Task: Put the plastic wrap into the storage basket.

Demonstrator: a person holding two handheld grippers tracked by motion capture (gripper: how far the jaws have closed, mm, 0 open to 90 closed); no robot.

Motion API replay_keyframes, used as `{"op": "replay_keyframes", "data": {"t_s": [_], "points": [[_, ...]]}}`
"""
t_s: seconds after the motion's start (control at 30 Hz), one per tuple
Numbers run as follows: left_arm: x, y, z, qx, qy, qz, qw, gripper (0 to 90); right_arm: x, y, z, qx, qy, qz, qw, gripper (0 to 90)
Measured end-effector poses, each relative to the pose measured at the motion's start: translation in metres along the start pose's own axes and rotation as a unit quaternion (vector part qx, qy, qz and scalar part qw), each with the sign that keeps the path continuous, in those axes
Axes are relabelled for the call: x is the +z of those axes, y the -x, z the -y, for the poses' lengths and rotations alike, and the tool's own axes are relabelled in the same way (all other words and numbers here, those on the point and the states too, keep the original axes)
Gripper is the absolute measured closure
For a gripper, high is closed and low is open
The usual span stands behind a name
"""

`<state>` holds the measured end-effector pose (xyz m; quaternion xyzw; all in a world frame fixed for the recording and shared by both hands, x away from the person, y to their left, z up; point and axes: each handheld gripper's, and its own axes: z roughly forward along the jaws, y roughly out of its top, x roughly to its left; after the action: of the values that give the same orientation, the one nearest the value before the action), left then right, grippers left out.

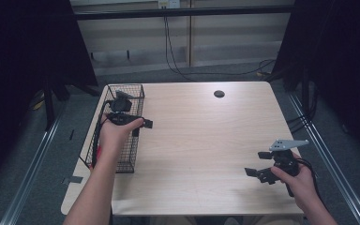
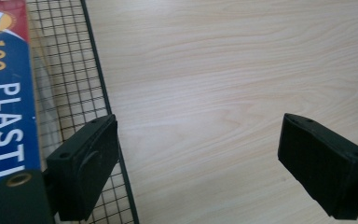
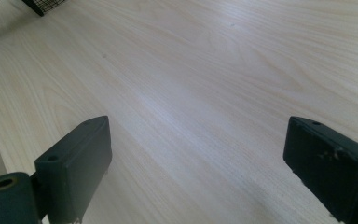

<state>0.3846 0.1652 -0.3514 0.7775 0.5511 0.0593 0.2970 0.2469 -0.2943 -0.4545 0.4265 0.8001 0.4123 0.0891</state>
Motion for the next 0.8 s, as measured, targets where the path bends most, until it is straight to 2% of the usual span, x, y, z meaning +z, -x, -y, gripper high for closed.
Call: {"op": "replay_keyframes", "data": {"t_s": [0.37,0.47,0.8], "points": [[0.008,0.012,0.003,0.013,0.002,0.014,0.9998,12.7,0.001,0.000,0.000,-0.004,-0.001,-0.003,1.0000,7.7],[0.011,0.016,0.004,0.011,0.006,0.022,0.9997,12.8,0.001,0.000,0.000,-0.005,-0.001,-0.003,1.0000,7.7],[0.020,0.029,0.008,0.024,0.004,0.043,0.9988,12.5,0.001,0.000,-0.001,-0.004,0.001,-0.002,1.0000,7.7]]}}
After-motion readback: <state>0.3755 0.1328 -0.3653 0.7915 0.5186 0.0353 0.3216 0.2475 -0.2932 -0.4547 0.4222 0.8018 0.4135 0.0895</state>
